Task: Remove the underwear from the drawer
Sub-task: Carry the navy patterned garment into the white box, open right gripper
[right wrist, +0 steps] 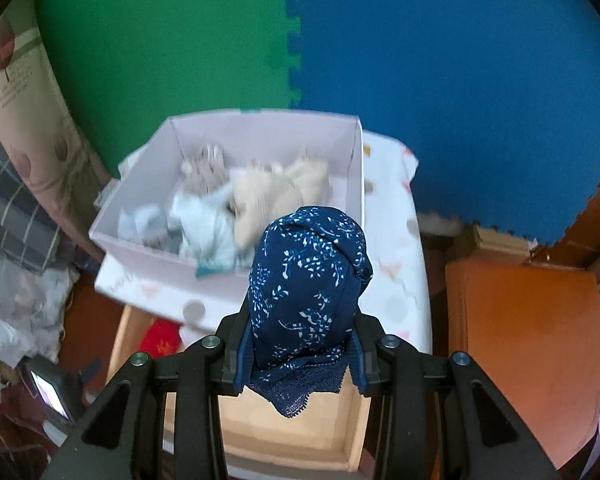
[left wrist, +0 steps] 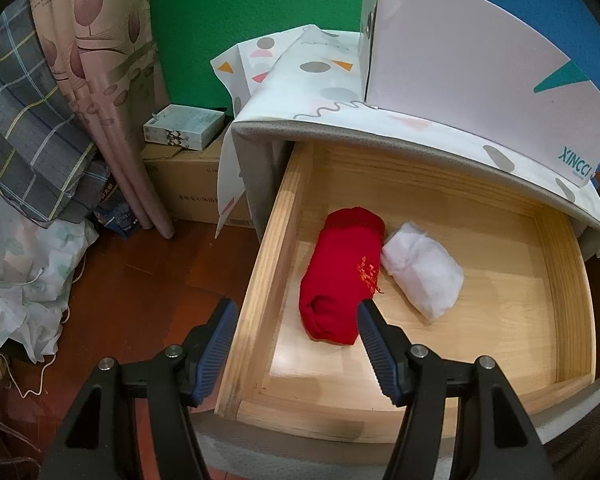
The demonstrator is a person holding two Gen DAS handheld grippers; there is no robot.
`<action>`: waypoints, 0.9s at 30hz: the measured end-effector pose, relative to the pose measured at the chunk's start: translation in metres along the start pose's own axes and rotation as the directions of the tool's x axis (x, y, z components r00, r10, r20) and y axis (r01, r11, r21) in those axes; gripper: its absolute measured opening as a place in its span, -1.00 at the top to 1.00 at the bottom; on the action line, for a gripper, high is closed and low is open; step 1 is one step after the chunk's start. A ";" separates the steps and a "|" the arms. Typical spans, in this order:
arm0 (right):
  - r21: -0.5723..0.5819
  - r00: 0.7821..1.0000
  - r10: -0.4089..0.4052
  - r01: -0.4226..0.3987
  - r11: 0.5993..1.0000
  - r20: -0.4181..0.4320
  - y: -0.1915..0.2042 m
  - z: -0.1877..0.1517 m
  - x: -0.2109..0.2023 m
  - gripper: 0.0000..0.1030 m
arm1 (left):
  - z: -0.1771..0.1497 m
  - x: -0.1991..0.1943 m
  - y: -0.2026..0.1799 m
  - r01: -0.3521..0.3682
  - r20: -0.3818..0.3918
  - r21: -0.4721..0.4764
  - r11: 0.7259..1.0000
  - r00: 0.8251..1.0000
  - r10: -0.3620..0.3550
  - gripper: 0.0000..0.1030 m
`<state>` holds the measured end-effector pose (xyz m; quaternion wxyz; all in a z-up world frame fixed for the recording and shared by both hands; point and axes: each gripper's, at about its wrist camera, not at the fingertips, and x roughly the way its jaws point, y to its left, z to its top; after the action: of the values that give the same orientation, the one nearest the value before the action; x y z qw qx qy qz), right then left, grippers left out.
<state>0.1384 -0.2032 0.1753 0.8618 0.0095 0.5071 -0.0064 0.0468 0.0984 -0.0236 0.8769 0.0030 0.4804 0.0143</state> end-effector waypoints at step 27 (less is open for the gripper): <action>0.027 0.986 -0.052 0.057 0.998 -0.159 0.022 0.049 0.116 0.22 | 0.001 -0.004 0.001 0.010 0.019 -0.007 1.000 1.000 -0.010 -0.24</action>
<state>0.2380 -0.1824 0.0984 0.8181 0.0097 0.5738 -0.0374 0.0454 0.0995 -0.0201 0.8814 -0.0024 0.4722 0.0113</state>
